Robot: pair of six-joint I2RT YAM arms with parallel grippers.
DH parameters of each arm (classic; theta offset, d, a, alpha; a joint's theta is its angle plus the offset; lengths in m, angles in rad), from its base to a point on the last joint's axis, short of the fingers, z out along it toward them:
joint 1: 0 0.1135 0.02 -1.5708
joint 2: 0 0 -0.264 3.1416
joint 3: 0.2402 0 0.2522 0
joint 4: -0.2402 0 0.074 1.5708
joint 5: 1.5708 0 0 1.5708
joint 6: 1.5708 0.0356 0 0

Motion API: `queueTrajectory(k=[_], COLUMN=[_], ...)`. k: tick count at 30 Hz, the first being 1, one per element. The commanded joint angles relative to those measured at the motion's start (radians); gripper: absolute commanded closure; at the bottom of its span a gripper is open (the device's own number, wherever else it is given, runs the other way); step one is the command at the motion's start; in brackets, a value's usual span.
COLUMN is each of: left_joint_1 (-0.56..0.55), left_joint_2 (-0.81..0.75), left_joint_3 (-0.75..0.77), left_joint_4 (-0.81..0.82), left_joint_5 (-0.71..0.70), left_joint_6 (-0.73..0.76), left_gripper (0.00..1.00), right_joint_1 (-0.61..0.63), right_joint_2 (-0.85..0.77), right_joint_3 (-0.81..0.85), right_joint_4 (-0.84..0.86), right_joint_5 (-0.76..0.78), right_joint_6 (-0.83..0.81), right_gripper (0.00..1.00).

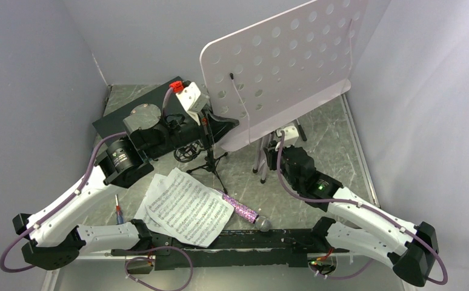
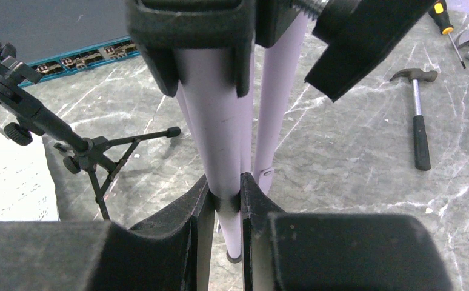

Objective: Set up the instrument practice props

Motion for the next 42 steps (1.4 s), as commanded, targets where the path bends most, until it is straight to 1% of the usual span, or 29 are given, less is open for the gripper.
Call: queueTrajectory(k=[1, 7, 10, 16, 21, 23, 25, 30, 32, 36, 38, 39, 42], left_joint_1=[0.013, 0.012, 0.013, 0.012, 0.012, 0.013, 0.014, 0.012, 0.013, 0.012, 0.012, 0.013, 0.012], left_joint_2=[0.017, -0.01, -0.017, -0.019, -0.024, -0.026, -0.028, -0.032, -0.035, -0.055, -0.067, -0.077, -0.099], left_joint_3=[0.003, -0.039, -0.051, -0.063, -0.071, -0.072, -0.074, -0.074, -0.074, -0.088, -0.103, -0.11, -0.128], left_joint_4=[-0.029, 0.049, 0.067, 0.077, 0.085, 0.085, 0.085, 0.077, 0.071, 0.067, 0.069, 0.069, 0.062], left_joint_5=[-0.016, 0.097, 0.122, 0.123, 0.122, 0.118, 0.107, 0.09, 0.079, 0.056, 0.041, 0.034, 0.037], left_joint_6=[-0.005, -0.017, -0.031, -0.045, -0.048, -0.046, -0.044, -0.039, -0.036, -0.033, -0.035, -0.036, -0.032], left_gripper=[0.97, 0.96, 0.93, 0.89, 0.73, 0.68, 0.67, 0.56, 0.47, 0.2, 0.1, 0.07, 0.07], right_joint_1=[0.007, 0.007, 0.007, 0.008, 0.009, 0.009, 0.01, 0.015, 0.015, 0.017, 0.016, 0.016, 0.016], right_joint_2=[-0.039, -0.031, -0.021, -0.014, -0.013, -0.011, -0.005, 0.005, 0.007, -0.003, -0.011, -0.013, -0.016], right_joint_3=[-0.039, -0.062, -0.052, -0.04, -0.033, -0.03, -0.025, -0.018, -0.019, -0.021, -0.022, -0.023, -0.023], right_joint_4=[-0.023, -0.016, -0.02, -0.021, -0.025, -0.028, -0.032, -0.032, -0.033, -0.031, -0.031, -0.031, -0.034], right_joint_5=[0.0, 0.007, 0.001, 0.0, -0.006, 0.0, 0.012, 0.029, 0.033, 0.035, 0.037, 0.037, 0.038], right_joint_6=[0.027, 0.021, 0.008, -0.003, -0.012, -0.016, -0.021, -0.025, -0.026, -0.025, -0.023, -0.023, -0.022], right_gripper=[1.0, 1.0, 1.0, 1.0, 1.0, 1.0, 1.0, 1.0, 1.0, 1.0, 1.0, 1.0, 1.0])
